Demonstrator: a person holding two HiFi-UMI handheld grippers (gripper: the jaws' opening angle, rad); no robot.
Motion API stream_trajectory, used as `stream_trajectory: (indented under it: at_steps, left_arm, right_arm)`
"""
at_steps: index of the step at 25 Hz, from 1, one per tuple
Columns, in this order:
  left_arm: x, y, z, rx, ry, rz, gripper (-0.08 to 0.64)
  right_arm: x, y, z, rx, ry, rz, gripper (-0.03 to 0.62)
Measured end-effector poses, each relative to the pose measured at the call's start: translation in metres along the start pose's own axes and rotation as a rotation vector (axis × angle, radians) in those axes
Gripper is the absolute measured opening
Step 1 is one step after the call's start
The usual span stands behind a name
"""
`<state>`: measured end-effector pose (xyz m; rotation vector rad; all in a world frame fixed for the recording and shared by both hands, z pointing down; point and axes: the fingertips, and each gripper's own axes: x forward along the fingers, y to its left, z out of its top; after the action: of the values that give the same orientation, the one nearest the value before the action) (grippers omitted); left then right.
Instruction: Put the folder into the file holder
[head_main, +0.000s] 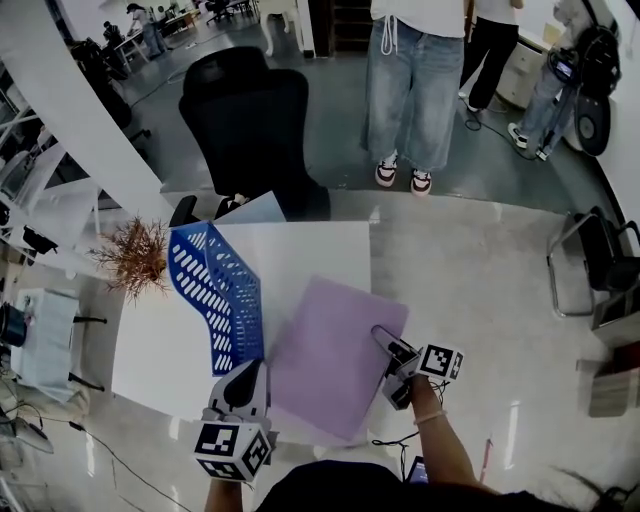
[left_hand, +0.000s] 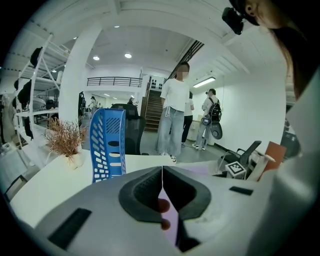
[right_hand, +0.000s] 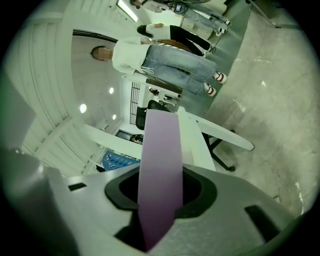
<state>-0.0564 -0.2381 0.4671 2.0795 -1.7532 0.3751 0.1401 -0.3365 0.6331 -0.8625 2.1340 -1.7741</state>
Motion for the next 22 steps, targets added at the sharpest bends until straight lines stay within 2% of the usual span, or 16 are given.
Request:
stream_trajectory:
  at_steps: [3, 10, 16, 19, 22]
  left_arm:
    - [-0.004, 0.002, 0.003, -0.003, -0.014, -0.001, 0.006]
    - [-0.015, 0.015, 0.007, 0.001, -0.043, -0.011, 0.006]
    - [-0.028, 0.030, 0.008, -0.002, -0.055, -0.028, 0.006]
    - [-0.033, 0.036, 0.009, 0.002, -0.059, -0.036, 0.006]
    - [-0.039, 0.045, 0.009, 0.006, -0.068, -0.041, 0.006]
  right_arm:
    - [-0.006, 0.011, 0.008, -0.049, -0.026, 0.009, 0.141]
    - [-0.018, 0.030, 0.013, -0.030, -0.094, -0.020, 0.138]
    - [-0.029, 0.043, 0.012, -0.086, -0.140, -0.051, 0.138]
    - [-0.036, 0.055, 0.013, -0.132, -0.170, -0.056, 0.138]
    - [-0.041, 0.074, 0.016, -0.238, -0.196, -0.031, 0.138]
